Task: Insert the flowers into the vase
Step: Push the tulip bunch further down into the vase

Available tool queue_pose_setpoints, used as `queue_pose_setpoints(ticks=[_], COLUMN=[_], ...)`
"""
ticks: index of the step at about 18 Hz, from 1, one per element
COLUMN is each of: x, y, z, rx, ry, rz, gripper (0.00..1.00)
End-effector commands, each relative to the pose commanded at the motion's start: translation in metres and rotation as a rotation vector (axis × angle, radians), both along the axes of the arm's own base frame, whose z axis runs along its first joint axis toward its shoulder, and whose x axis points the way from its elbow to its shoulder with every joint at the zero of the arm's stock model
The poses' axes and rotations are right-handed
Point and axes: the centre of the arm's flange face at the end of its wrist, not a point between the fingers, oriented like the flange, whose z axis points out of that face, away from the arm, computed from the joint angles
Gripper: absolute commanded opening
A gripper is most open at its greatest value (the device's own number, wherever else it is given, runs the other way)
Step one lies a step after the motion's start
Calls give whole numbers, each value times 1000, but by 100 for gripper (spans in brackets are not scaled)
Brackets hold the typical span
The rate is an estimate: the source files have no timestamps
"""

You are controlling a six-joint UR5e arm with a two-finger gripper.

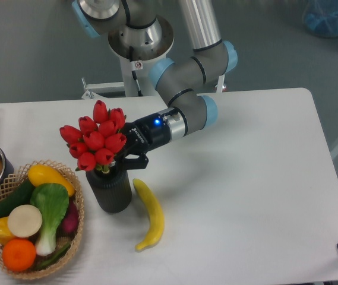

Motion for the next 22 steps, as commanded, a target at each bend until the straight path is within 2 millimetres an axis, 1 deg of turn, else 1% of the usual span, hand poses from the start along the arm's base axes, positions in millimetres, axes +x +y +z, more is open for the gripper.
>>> queue_pose_setpoints(ticks=[11,14,15,17,18,19,22], x=[2,1,1,1,1,1,3], y=[-2,-1,-1,-3,-3,-2,-3], z=[-13,-15,-15,-18,-20,-24,-31], rx=[-13,-14,-14,-11,-7,-4,2], ry=[-10,-11,-11,-5,1,7,19], rz=[4,5,5,10,14,18,25], gripper=[45,47,49,49,52,60,63])
